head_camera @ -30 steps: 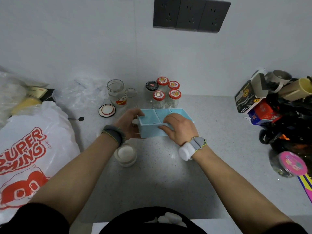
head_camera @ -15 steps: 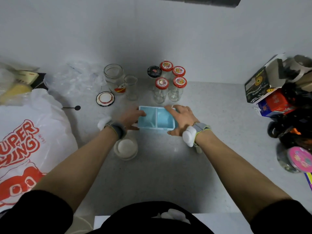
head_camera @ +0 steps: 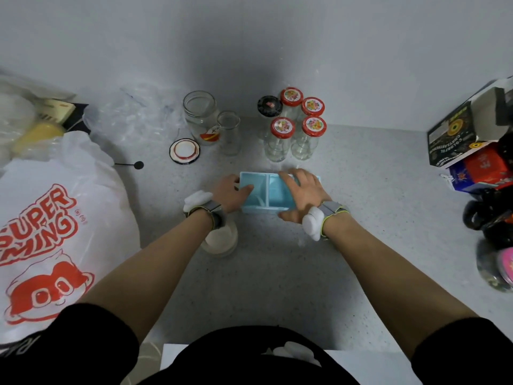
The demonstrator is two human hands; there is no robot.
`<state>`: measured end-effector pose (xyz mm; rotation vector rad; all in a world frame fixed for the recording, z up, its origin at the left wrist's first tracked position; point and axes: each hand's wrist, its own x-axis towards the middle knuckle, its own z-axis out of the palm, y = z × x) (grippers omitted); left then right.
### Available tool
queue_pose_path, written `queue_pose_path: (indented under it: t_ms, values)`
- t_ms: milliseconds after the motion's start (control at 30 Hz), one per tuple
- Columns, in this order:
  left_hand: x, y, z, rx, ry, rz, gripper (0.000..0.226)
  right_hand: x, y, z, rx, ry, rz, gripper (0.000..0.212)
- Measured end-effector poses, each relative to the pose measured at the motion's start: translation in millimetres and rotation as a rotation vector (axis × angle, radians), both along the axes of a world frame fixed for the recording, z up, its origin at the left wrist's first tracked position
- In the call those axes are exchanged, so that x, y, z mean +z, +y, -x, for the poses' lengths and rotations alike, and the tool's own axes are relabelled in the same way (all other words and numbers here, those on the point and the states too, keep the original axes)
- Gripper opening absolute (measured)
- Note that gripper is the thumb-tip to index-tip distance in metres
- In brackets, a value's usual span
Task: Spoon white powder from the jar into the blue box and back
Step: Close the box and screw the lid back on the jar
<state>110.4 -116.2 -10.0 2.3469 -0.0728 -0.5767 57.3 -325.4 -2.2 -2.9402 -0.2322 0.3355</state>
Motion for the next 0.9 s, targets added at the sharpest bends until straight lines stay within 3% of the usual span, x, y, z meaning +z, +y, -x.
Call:
queue_pose_path:
  t_ms: [67,167,300,433,533,633,900]
  values:
    - [4.2,10.5,8.0,0.046,-0.030,-0.009,0.042,6.4,11.2,8.7,0.016,-0.073,-0.075,0.093]
    - [6.1,38.6,24.6,0.192,-0.018,0.135,0.029,13.7,35.4,21.0,0.051,-0.161,-0.224,0.070]
    - [2.9,81.4,52.9,0.326,-0.030,0.272,0.026,19.7,70.7,34.7,0.047,-0.049,-0.333,0.054]
    - [-7.4,102.2,90.4,0.214,-0.014,0.338,0.037,18.4,97.4,43.4,0.102,0.055,-0.373,0.060]
    - [-13.6,100.3,109.7,0.095,-0.066,0.315,0.067,17.4,111.3,44.4,0.105,0.118,-0.385,0.072]
    - [-24.9,91.4,118.2,0.029,-0.089,0.290,0.080,14.9,117.4,48.8,0.032,0.115,-0.448,0.069]
    - [-26.4,81.2,120.3,0.074,-0.238,0.326,0.068,15.1,91.7,67.2,-0.240,0.104,-0.646,0.049]
